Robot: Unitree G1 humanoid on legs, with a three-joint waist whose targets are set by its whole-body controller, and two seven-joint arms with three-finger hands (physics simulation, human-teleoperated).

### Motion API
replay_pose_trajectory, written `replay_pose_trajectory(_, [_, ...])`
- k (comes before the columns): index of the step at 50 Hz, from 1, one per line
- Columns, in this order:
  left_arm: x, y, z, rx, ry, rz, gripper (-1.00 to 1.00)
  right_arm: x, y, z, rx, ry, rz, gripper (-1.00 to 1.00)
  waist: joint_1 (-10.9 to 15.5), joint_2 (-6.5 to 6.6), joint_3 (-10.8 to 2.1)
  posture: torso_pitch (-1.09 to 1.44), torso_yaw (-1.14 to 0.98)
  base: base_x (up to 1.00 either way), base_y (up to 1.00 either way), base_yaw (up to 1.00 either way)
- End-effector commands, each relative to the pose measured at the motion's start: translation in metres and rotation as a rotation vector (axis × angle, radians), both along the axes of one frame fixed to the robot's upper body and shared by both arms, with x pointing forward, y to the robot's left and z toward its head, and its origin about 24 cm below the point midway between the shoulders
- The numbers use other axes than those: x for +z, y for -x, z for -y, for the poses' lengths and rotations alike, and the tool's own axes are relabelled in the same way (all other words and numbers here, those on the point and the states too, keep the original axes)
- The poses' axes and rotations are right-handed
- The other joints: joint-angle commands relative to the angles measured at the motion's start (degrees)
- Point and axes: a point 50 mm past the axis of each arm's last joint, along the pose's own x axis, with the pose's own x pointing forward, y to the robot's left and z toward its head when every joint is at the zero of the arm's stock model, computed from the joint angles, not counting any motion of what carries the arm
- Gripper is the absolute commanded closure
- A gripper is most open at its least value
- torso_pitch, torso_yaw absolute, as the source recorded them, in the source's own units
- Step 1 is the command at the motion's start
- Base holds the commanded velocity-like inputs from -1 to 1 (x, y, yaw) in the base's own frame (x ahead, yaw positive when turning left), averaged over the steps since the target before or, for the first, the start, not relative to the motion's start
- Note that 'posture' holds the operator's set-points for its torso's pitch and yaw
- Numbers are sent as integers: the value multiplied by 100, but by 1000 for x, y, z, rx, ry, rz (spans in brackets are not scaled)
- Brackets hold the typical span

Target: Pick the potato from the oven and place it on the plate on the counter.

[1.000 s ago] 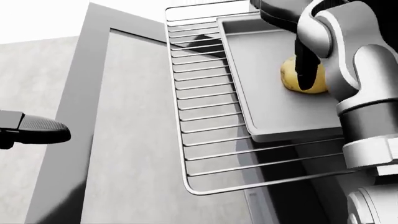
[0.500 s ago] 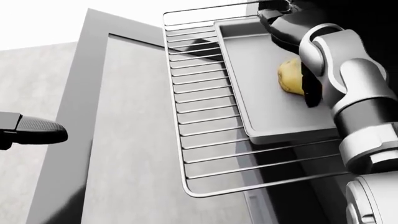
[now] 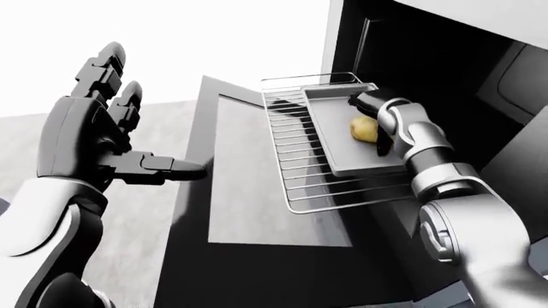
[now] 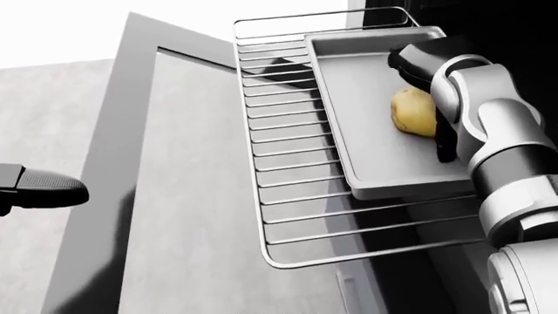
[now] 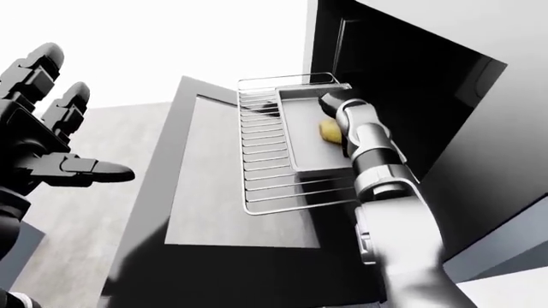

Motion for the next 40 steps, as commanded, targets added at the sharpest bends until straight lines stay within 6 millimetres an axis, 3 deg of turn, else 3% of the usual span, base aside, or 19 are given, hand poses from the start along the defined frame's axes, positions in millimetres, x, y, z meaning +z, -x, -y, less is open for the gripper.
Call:
replay_pose_trajectory(1, [12, 5, 1, 3, -17, 80, -100, 19, -2, 1, 0, 4, 85, -45, 2, 40, -103, 0, 0, 0, 0, 0])
replay_pose_trajectory(4, [12, 5, 1, 4, -17, 81, -100, 16, -1, 1, 0, 3, 80, -38, 11, 22, -98, 0, 0, 0, 0, 0])
replay_pose_trajectory(11, [10, 5, 0, 6, -18, 79, -100, 17, -1, 0, 1, 2, 73, 6, 17, 7, -107, 0, 0, 0, 0, 0])
replay_pose_trajectory(21, [11, 5, 0, 7, -18, 80, -100, 22, -2, -2, 14, -16, 102, 51, 17, 80, -125, 0, 0, 0, 0, 0])
replay_pose_trajectory(26, [12, 6, 1, 7, -18, 81, -100, 41, -3, -9, 49, -28, 172, 100, 3, 112, -151, 0, 0, 0, 0, 0])
replay_pose_trajectory(40, [11, 6, 2, 4, -18, 80, -100, 100, 4, -39, 184, -80, 365, 100, -39, 163, -110, 0, 0, 0, 0, 0])
